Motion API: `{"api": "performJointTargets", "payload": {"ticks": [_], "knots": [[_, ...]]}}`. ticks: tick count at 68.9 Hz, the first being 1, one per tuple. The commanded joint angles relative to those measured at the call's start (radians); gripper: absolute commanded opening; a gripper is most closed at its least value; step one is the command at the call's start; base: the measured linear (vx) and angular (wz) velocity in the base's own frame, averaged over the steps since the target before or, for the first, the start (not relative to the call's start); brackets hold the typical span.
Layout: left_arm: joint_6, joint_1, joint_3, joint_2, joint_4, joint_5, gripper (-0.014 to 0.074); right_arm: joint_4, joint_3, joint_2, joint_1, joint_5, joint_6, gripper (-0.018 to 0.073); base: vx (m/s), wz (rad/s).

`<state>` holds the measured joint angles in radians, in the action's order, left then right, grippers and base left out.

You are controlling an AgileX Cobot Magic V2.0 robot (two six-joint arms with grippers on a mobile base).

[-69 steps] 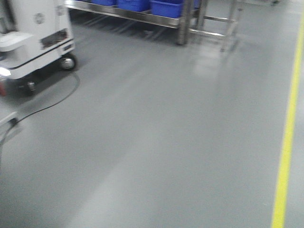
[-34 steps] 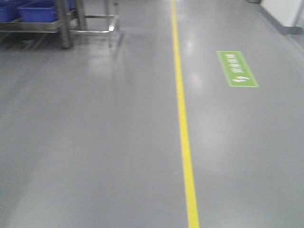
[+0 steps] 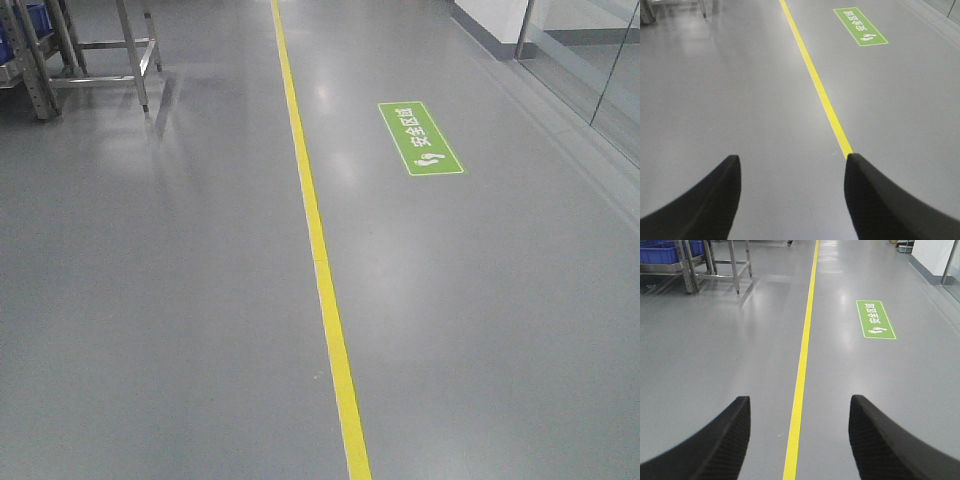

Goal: Move and align brake pads A on conveyor
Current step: 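Turn and drive the base along the yellow floor line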

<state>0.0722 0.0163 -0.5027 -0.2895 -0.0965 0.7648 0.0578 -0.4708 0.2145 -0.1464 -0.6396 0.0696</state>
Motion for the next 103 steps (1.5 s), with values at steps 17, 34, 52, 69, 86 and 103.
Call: {"api": "performJointTargets", "payload": {"ticks": [17, 34, 52, 69, 86, 103], "knots": [[-0.004, 0.004, -0.02, -0.011, -0.011, -0.066, 0.0425, -0.004, -0.023, 0.011, 0.006, 0.072, 0.008, 0.0414, 0.31, 0.03], [-0.004, 0.004, -0.02, -0.011, -0.011, -0.066, 0.0425, -0.004, -0.023, 0.011, 0.006, 0.072, 0.008, 0.0414, 0.46, 0.09], [-0.004, 0.004, -0.02, -0.011, -0.011, -0.065, 0.0425, -0.004, -0.023, 0.011, 0.006, 0.072, 0.008, 0.0414, 0.49, 0.12], [-0.004, 0.004, -0.02, -0.011, -0.011, -0.065, 0.0425, -0.004, -0.023, 0.011, 0.006, 0.072, 0.008, 0.0414, 0.54, -0.01], [-0.004, 0.004, -0.02, -0.011, -0.011, -0.066, 0.0425, -0.004, -0.023, 0.011, 0.006, 0.071, 0.008, 0.0414, 0.6, -0.18], [-0.004, 0.004, -0.02, -0.011, -0.011, -0.066, 0.0425, -0.004, -0.023, 0.011, 0.006, 0.071, 0.008, 0.0414, 0.66, -0.06]]}}
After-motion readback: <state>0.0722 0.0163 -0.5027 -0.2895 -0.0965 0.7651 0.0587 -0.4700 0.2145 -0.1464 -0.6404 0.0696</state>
